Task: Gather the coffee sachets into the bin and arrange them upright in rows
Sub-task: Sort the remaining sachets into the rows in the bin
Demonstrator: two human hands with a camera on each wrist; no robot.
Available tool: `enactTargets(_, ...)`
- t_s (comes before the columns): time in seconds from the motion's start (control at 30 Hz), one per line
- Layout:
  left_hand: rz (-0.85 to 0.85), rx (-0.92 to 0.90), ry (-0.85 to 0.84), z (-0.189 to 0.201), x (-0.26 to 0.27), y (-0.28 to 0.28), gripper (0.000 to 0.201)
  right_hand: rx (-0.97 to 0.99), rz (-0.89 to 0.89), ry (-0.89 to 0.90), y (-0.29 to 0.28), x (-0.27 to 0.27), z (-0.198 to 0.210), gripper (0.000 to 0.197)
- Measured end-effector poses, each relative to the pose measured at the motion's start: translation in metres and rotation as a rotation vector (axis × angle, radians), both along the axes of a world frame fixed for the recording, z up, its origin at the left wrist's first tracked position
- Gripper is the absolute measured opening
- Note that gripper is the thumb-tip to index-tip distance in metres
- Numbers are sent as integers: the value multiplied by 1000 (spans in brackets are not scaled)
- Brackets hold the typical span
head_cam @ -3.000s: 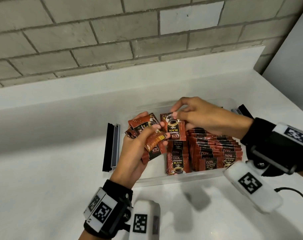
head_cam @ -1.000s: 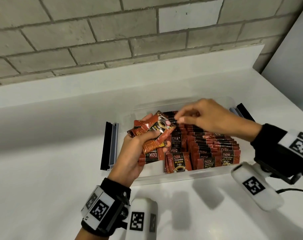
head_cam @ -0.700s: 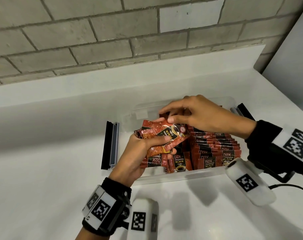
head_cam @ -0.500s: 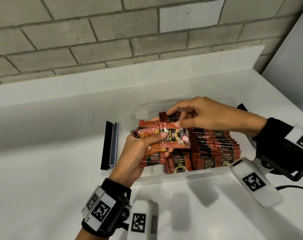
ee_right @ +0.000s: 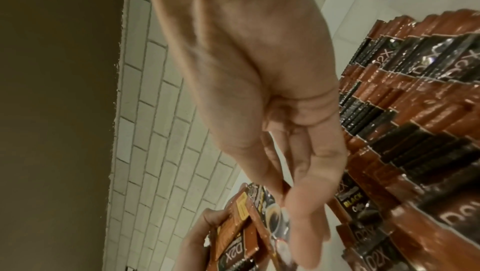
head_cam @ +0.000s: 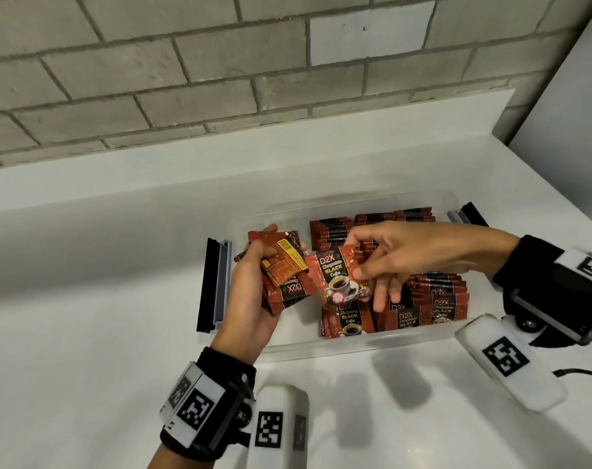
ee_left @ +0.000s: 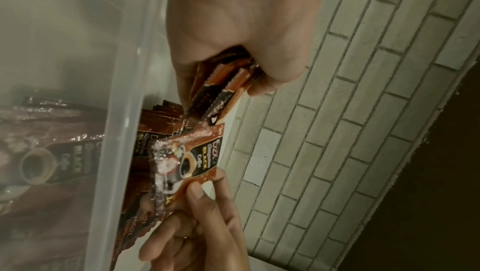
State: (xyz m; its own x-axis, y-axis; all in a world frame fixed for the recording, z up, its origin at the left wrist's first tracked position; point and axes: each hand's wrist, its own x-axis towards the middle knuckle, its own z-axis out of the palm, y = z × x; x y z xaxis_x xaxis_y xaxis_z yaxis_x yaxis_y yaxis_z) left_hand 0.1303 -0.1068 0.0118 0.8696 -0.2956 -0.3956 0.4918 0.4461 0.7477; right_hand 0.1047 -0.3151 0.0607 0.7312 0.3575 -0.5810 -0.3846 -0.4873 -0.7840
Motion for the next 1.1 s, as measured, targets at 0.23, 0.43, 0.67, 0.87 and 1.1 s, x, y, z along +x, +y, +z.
enactTargets(0.23,88,46,-26,-2,0,2,41,-306,102,-166,-7,-2,-16,16)
enactTargets(0.43,72,86,-79,-1,0,2,45,-471,244,-282,1,-9,-28,21)
enactTargets(0.67,-5,65,-74,-2,0,1,51,-450,70,-727,4,-3,-10,39)
enactTargets(0.87,-79,-6,-29,1,-2,-2,56,-602,361,-1221,27,-5,-17,46)
enactTargets(1.1,-82,-34,40,2,-1,-4,27,-449,183,-1009,16,-9,-16,59)
